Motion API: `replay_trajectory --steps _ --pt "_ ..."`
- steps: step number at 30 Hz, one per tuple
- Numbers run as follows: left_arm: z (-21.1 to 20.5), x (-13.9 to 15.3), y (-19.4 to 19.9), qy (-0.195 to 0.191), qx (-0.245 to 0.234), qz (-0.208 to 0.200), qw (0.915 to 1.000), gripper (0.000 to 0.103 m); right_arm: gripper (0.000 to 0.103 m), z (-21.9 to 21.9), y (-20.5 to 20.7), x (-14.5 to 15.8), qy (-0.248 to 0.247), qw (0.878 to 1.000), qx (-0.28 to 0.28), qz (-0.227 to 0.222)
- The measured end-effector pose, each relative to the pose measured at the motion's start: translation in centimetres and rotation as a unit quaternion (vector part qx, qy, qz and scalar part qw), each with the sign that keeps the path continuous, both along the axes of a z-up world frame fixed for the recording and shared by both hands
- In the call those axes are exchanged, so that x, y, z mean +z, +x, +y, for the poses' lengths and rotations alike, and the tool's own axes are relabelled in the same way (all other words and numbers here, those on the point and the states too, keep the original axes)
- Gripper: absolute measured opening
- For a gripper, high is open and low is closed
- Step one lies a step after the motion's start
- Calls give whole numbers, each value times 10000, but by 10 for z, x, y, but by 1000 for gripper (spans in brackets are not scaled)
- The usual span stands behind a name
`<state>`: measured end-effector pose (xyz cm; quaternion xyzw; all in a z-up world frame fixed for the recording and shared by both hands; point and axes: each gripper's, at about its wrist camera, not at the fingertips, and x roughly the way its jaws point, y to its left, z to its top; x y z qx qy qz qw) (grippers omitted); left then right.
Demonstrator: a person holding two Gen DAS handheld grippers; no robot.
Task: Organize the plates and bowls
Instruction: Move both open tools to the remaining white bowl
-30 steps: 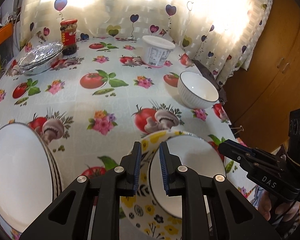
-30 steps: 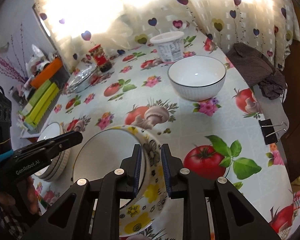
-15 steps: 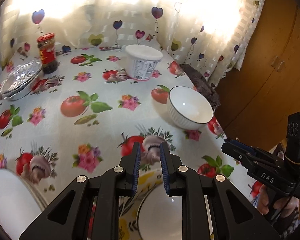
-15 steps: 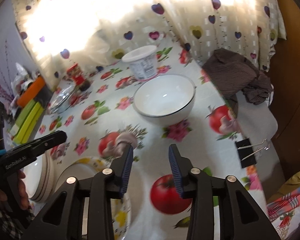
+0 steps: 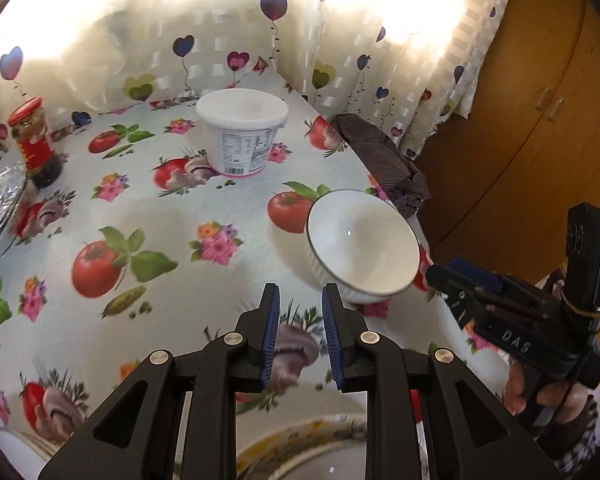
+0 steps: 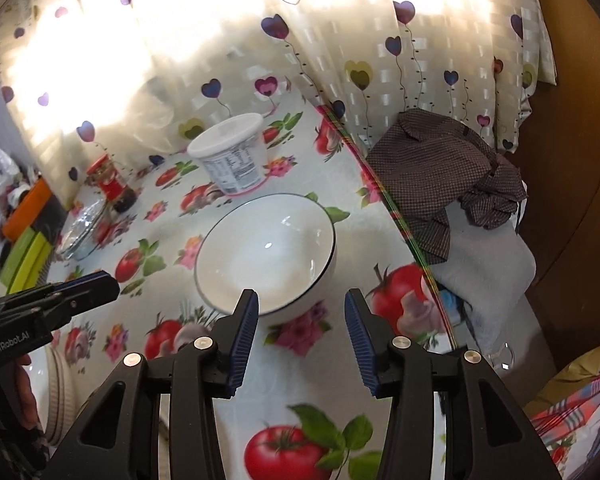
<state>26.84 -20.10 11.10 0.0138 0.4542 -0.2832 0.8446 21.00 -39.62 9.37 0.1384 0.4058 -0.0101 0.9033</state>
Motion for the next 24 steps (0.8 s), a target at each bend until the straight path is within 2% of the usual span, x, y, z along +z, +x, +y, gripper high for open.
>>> replay_trajectory --steps 8,14,19,24 --pt "-29 -16 26 251 -226 204 9992 23 45 -6 29 -16 15 9998 -6 219" --pt "-33 -26 32 288 -250 336 9987 23 44 -9 40 -23 59 9995 -16 309" --pt "-30 -28 35 300 -184 356 9987 23 26 -11 46 -30 156 9990 -9 408" --pt "-29 -29 36 286 -179 369 9987 23 25 -9 46 -29 114 9992 -16 394"
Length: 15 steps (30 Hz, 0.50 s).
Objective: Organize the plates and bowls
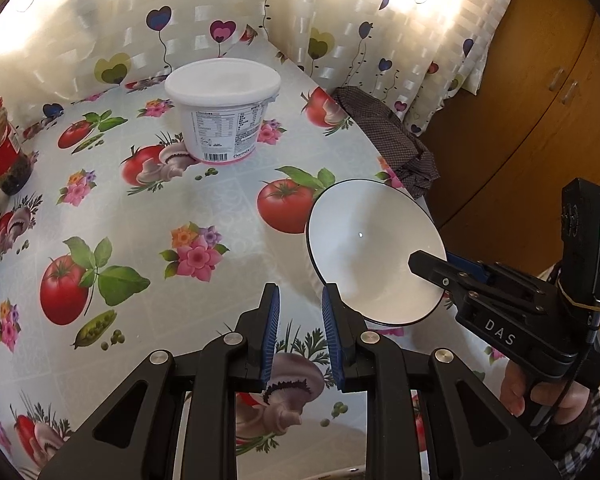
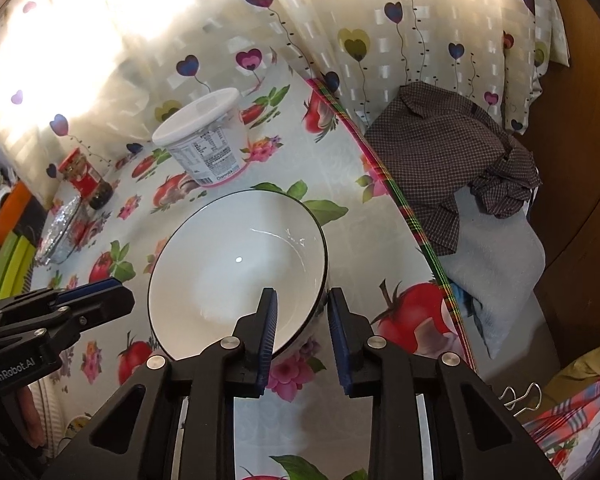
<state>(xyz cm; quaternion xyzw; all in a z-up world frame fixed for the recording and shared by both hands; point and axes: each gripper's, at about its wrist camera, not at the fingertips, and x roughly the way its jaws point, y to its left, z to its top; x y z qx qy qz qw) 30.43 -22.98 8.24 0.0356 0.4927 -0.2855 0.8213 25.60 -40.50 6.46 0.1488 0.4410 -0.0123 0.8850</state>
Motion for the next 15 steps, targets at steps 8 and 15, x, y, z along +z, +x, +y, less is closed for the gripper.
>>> replay_trajectory --steps 8,15 --pt "0 -2 0 -19 -5 28 10000 23 20 2 -6 0 176 9996 237 43" --pt "0 -7 -4 29 -16 66 10000 23 19 11 -15 -1 191 9988 449 90"
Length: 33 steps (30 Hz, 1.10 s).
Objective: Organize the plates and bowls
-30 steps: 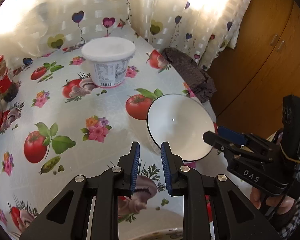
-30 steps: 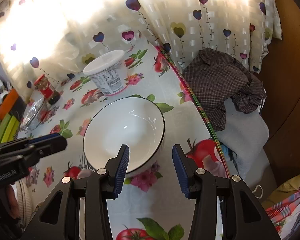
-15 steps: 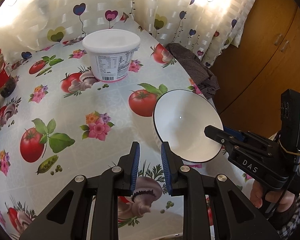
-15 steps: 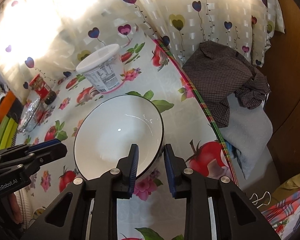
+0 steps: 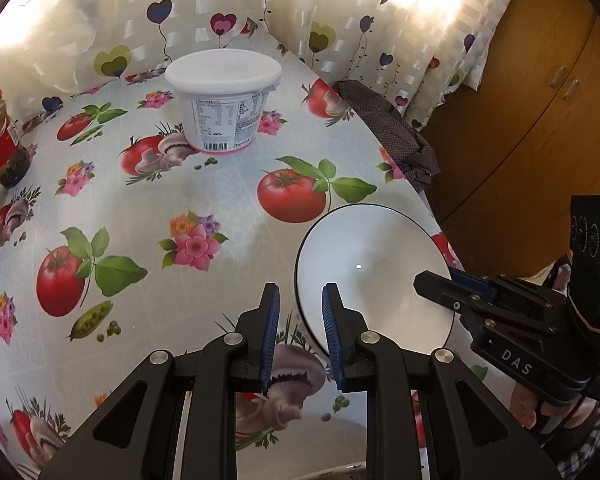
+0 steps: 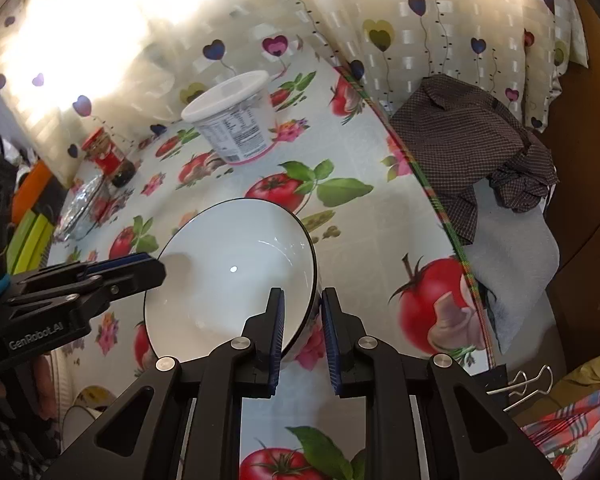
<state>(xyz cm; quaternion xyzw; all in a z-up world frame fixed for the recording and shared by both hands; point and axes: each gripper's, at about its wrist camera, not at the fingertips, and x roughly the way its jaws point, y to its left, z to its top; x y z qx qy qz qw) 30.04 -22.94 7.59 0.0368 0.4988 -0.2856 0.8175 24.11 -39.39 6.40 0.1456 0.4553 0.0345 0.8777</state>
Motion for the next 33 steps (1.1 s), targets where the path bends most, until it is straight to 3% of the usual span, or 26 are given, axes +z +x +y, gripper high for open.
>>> replay_trajectory --steps 33 --pt "-2 -10 -14 507 73 -203 9985 23 19 13 -18 0 5 10000 83 -26"
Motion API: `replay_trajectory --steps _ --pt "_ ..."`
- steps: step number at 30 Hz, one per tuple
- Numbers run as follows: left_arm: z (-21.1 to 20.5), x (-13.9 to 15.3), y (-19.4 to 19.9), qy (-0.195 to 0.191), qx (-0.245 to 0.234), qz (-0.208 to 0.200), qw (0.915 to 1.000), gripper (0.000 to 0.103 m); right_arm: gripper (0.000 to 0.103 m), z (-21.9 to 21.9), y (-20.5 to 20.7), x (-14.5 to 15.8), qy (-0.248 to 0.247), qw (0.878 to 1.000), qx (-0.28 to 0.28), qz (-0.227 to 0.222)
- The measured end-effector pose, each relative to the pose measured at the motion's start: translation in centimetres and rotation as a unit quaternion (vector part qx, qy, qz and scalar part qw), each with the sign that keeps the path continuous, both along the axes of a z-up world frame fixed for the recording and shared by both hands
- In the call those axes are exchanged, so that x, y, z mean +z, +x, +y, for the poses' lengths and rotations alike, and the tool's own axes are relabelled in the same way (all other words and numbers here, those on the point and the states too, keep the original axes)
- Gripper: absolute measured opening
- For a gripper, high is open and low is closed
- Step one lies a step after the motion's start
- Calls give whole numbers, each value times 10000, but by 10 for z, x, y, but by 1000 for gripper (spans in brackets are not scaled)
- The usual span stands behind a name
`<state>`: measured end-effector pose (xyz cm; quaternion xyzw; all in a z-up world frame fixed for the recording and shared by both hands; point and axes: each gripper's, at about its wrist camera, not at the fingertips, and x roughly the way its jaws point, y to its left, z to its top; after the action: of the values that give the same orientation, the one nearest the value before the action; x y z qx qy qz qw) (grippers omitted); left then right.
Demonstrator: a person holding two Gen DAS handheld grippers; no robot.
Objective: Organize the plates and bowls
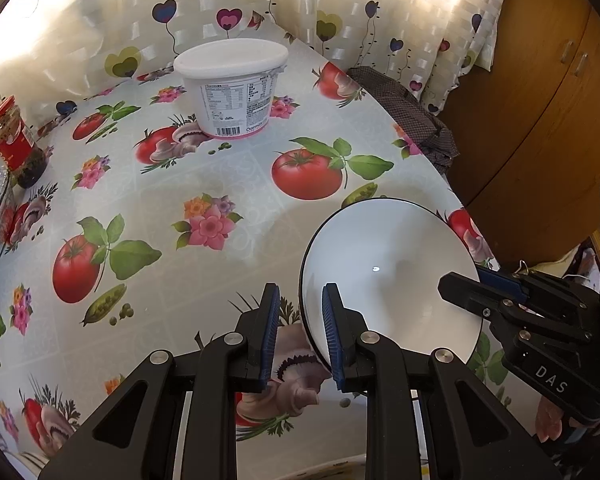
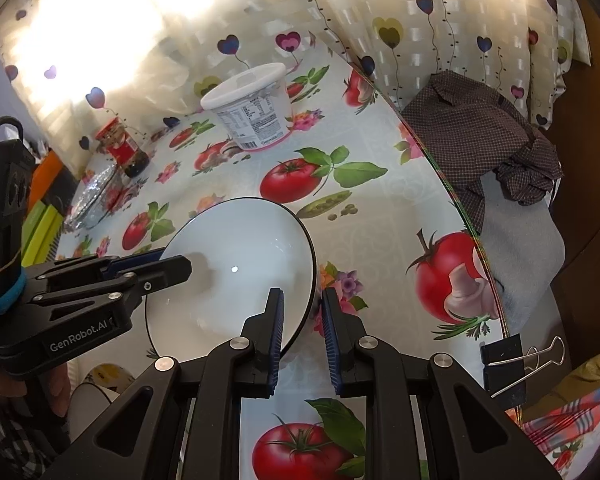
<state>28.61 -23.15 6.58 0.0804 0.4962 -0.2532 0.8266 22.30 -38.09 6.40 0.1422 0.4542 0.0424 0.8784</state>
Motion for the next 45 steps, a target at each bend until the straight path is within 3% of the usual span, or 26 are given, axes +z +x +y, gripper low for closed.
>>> replay_trajectory --steps 5,17,33,45 --pt "1 0 1 6 33 -31 10000 23 19 0 -4 3 -53 9999 -68 -73" --pt "-2 0 -2 3 -7 -53 10000 8 16 7 -12 7 -199 9995 -129 -190" --pt "1 4 -6 -13 117 -58 9999 8 15 7 -15 11 -109 9992 -301 -252" --pt "5 22 -21 -150 169 -149 9996 8 15 10 -30 32 -129 9982 -362 -451"
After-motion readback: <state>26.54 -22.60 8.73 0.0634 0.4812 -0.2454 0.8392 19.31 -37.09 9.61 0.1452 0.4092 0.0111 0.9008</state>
